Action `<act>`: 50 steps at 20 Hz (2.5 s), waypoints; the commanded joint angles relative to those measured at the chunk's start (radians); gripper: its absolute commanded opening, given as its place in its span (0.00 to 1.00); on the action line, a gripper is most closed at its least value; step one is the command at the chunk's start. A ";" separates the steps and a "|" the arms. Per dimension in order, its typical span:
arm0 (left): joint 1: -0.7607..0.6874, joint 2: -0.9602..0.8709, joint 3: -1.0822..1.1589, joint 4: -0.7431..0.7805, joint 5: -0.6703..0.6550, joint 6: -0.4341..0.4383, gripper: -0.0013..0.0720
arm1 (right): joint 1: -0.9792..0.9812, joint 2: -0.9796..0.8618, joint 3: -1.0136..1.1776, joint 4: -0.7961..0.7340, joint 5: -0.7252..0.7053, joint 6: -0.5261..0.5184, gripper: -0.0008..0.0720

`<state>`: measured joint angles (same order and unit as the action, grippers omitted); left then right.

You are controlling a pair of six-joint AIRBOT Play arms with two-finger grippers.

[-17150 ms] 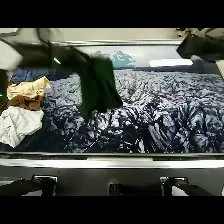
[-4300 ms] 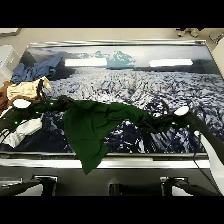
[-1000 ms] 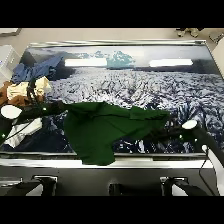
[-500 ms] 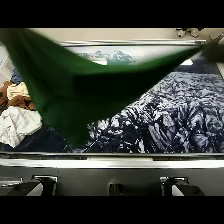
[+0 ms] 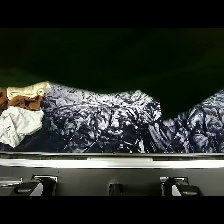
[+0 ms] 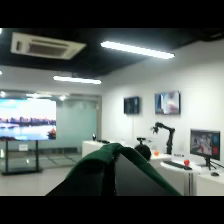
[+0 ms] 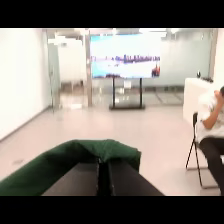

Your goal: Fold the clothes and pants, and hang the long-sleeved shirts on hangers.

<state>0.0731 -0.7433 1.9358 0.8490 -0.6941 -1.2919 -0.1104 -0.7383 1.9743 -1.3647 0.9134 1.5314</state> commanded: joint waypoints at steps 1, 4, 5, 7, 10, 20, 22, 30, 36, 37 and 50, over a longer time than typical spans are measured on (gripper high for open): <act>0.001 -0.010 0.010 0.115 0.008 -0.073 0.06 | 0.001 0.001 0.010 -0.049 -0.058 0.025 0.08; 0.001 -0.095 -0.005 0.229 -0.200 -0.108 0.06 | 0.001 -0.087 0.000 -0.061 0.243 0.036 0.08; 0.001 -0.136 -0.040 0.245 -0.281 -0.108 0.06 | 0.001 -0.135 -0.025 -0.061 0.357 0.055 0.08; 0.000 -0.225 -0.169 0.244 -0.367 -0.108 0.06 | 0.001 -0.257 -0.137 -0.062 0.496 0.064 0.08; 0.002 -0.384 -0.441 0.245 -0.333 -0.100 0.06 | 0.001 -0.465 -0.412 -0.053 0.242 0.145 0.08; -0.012 -0.890 -0.573 -0.018 -0.249 -0.238 0.06 | 0.002 -0.940 -0.528 0.321 0.002 0.408 0.08; 0.003 -0.893 -0.568 -0.072 -0.267 -0.238 0.31 | -0.016 -0.926 -0.519 0.314 0.024 0.371 0.18; 0.315 -0.793 -0.584 0.326 -0.846 -0.204 0.98 | -0.397 -0.806 -0.532 0.069 0.616 0.118 0.80; 0.334 -0.742 -1.031 0.007 -0.607 0.035 0.82 | -0.396 -0.799 -0.799 0.187 0.616 0.056 0.80; 0.327 -0.742 -1.063 -0.033 -0.569 0.063 0.82 | -0.394 -0.799 -0.816 0.201 0.604 0.050 0.80; 0.188 -0.816 -1.098 -0.165 -0.496 0.108 0.25 | -0.388 -0.799 -0.830 0.164 0.596 0.034 0.80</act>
<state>0.2874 -1.5536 0.8391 0.7311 -1.1915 -1.1923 -0.4992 -1.5383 1.1454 -1.1664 1.5105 1.5688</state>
